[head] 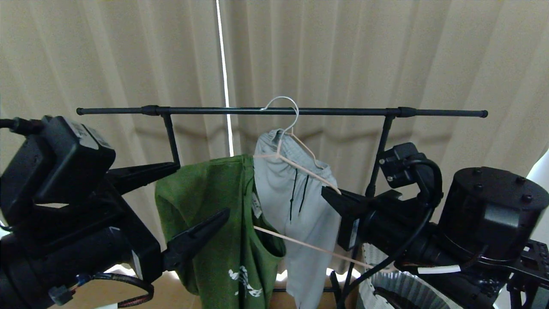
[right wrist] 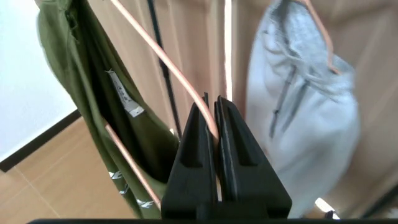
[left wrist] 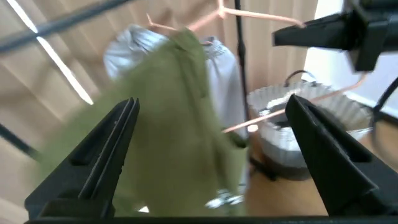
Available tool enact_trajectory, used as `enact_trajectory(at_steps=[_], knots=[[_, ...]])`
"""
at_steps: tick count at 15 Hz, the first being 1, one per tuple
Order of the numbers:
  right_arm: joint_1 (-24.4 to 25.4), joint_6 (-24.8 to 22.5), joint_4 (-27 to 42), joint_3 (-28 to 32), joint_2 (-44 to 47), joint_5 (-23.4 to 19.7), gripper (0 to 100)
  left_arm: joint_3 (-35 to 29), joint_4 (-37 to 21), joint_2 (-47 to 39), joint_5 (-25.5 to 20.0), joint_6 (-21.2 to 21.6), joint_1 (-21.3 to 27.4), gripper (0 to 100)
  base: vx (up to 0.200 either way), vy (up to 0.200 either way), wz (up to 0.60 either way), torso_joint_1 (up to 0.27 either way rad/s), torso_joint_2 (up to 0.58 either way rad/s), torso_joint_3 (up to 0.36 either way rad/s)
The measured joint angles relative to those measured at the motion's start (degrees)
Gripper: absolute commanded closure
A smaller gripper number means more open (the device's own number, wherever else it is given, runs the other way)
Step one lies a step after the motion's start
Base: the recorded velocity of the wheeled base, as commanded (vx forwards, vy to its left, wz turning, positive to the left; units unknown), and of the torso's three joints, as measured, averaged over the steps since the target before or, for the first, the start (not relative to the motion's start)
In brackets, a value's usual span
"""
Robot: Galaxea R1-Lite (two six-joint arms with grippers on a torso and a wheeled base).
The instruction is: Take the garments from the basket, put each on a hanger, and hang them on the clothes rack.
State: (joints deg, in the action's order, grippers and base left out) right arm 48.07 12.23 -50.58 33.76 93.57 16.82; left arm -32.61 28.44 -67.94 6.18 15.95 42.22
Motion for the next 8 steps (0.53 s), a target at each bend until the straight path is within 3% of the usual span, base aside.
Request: enact_trajectory(at_steps=[3, 5, 8], knots=[[-1.6, -1.7, -0.4, -2.1, -1.5, -1.5, 100, 0.6, 0.1, 1.5, -1.3, 9.0, -3.5, 0, 0.000, 0.000, 0.00, 0.000, 0.00, 0.000], [-2.2, -2.0, -0.3, -2.5, -2.7, -4.0, 100, 1.0, 0.1, 1.9, -4.3, 11.9, -5.6, 0, 0.000, 0.000, 0.00, 0.000, 0.00, 0.000], [-2.4, -3.8, -0.4, -2.6, -3.6, -5.3, 100, 1.2, 0.0, 0.9, -5.6, 19.7, -8.2, 0, 0.000, 0.000, 0.00, 0.000, 0.00, 0.000]])
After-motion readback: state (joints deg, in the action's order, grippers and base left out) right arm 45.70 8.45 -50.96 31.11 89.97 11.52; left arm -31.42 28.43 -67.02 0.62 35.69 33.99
